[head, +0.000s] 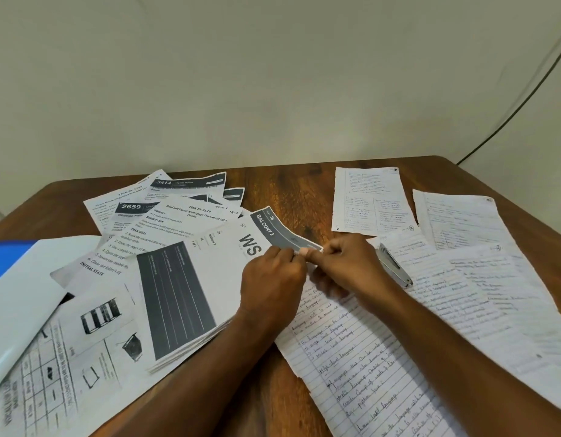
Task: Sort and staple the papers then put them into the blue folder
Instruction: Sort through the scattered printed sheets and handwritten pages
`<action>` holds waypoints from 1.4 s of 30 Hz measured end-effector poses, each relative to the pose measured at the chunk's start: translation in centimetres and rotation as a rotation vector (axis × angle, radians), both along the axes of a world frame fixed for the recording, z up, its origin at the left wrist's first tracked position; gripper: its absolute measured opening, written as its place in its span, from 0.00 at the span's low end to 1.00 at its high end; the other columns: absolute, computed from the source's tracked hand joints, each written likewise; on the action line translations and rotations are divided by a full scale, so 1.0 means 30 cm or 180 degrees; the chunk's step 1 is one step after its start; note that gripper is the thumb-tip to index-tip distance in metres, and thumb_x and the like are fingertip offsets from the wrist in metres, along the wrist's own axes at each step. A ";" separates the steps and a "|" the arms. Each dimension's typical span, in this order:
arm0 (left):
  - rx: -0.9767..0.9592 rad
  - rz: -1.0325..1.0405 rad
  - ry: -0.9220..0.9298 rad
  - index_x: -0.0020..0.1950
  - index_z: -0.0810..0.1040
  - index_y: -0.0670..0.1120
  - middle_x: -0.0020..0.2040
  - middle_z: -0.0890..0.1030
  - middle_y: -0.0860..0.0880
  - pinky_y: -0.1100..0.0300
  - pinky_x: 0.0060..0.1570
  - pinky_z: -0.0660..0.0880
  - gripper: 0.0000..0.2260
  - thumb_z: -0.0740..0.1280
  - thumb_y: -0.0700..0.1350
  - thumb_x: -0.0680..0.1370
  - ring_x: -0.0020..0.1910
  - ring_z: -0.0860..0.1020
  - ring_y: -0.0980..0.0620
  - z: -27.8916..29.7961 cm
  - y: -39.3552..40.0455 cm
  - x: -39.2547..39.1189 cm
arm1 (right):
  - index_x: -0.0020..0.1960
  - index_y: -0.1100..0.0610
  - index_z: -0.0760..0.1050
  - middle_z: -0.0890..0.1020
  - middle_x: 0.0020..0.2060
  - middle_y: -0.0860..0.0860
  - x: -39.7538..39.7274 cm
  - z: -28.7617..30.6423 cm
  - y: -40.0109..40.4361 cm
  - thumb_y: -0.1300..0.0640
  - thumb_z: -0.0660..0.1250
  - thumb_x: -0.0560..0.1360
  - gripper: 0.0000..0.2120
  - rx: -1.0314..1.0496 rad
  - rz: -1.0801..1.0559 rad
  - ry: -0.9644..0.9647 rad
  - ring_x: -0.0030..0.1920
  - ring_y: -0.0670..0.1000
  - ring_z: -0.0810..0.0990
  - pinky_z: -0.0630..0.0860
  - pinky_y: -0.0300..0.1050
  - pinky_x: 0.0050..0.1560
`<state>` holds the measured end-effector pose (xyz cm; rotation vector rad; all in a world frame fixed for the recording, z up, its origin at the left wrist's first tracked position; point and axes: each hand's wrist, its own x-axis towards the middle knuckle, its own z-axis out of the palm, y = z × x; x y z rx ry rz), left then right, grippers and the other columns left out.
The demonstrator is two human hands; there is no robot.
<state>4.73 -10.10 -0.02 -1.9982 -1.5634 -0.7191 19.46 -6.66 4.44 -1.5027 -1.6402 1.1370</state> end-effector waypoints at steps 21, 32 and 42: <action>-0.2408 0.0373 -0.2995 0.84 0.56 0.54 0.79 0.72 0.48 0.39 0.74 0.70 0.57 0.80 0.68 0.62 0.75 0.73 0.42 0.156 0.134 -0.365 | 0.55 0.57 0.86 0.89 0.46 0.50 0.214 0.218 0.146 0.63 0.72 0.79 0.07 0.0910 0.1084 0.0002 0.44 0.50 0.87 0.82 0.39 0.38; -0.1965 -0.0570 -0.4714 0.59 0.84 0.42 0.51 0.89 0.46 0.52 0.50 0.85 0.09 0.74 0.38 0.78 0.51 0.88 0.44 0.115 0.136 -0.412 | 0.59 0.57 0.80 0.89 0.47 0.53 0.152 0.164 0.224 0.55 0.72 0.80 0.09 0.0644 -0.0066 0.1086 0.46 0.56 0.88 0.85 0.53 0.43; -0.1458 0.0026 -0.5194 0.56 0.82 0.45 0.49 0.86 0.50 0.57 0.40 0.82 0.07 0.75 0.41 0.79 0.46 0.86 0.49 0.162 0.336 -0.374 | 0.55 0.60 0.79 0.87 0.46 0.61 0.065 0.022 0.246 0.62 0.75 0.77 0.08 -0.0416 -0.0081 0.0391 0.31 0.53 0.83 0.76 0.42 0.25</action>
